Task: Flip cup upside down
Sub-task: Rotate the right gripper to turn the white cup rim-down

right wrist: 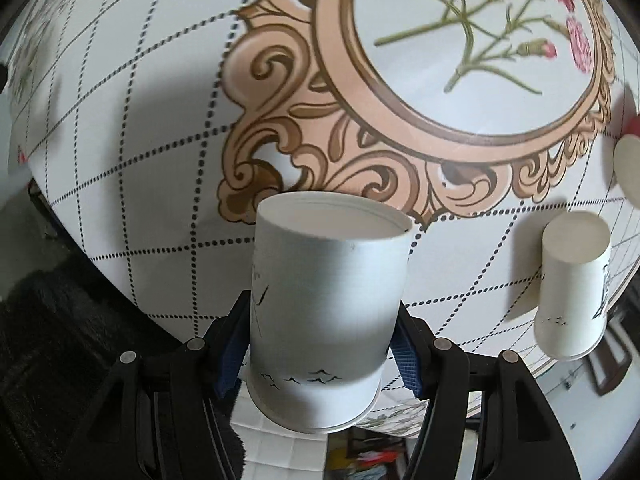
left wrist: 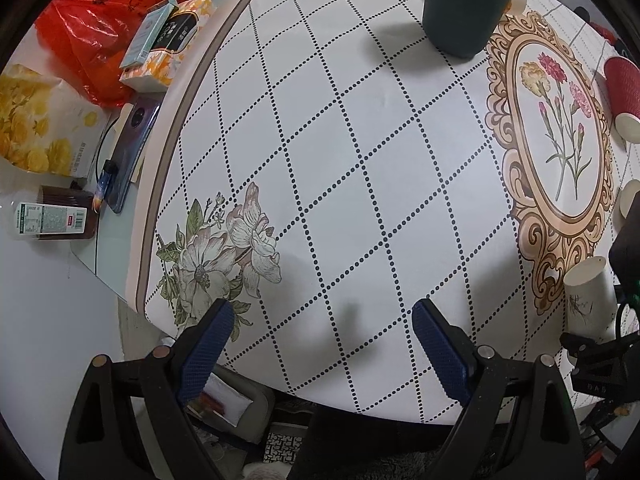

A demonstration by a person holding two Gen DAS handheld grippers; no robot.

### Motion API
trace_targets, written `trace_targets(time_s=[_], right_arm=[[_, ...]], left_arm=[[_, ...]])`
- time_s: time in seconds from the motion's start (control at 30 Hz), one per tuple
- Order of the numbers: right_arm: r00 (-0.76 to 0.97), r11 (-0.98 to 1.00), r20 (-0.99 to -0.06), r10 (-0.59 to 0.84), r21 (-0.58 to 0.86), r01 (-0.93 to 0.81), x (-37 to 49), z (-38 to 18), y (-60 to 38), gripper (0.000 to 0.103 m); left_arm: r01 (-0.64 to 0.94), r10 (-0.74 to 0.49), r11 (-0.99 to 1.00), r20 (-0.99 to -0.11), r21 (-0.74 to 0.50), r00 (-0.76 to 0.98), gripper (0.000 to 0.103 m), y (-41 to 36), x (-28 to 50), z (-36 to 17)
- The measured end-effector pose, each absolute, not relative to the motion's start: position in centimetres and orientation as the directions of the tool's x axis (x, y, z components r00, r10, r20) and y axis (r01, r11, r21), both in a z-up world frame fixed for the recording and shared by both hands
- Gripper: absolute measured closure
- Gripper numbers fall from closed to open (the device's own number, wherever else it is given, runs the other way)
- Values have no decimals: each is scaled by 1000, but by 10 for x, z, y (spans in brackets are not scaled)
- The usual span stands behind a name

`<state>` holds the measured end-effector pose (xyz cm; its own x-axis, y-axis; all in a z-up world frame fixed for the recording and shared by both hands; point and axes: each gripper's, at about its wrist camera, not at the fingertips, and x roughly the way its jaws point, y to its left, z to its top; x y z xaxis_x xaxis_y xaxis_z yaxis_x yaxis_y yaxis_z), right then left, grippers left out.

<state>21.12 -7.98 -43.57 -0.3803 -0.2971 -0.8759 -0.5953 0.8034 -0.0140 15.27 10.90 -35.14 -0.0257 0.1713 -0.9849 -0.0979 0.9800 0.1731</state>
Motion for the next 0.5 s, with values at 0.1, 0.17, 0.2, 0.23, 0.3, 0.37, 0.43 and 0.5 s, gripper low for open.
trace_targets(time_s=[0.1,0.17,0.2,0.23,0.3,0.37,0.43,0.5], right_arm=[[-407,831,-866,-291,-18,-556,217,-441,-89,35],[-421,844,-860,-290,-23,-535,233,-445,-101,27],[-417,847,-860,-294,-32,-531,238,-446,-105,21],[-415,849,-862,-290,-32,-527,243,-447,-106,21],[-401,854,-871,-283,-39,-519,251,-443,-111,21],[-393,857,-877,-275,-39,-513,259,-440,-115,21],[-381,863,-884,-270,-47,-502,265,-435,-118,21],[-364,865,-893,-266,-54,-499,269,-428,-121,21]], left_arm=[[-95,173,980,-985,175,-28,12,109,153,-352],[-93,172,980,-985,174,-30,12,108,153,-353],[-92,172,980,-985,174,-30,12,108,153,-353],[-91,172,981,-985,174,-29,12,108,153,-352],[-88,172,981,-985,174,-28,12,107,153,-352],[-84,172,981,-985,173,-26,12,105,154,-352],[-79,171,982,-985,173,-23,12,104,154,-351],[-74,172,982,-985,173,-20,12,102,154,-349]])
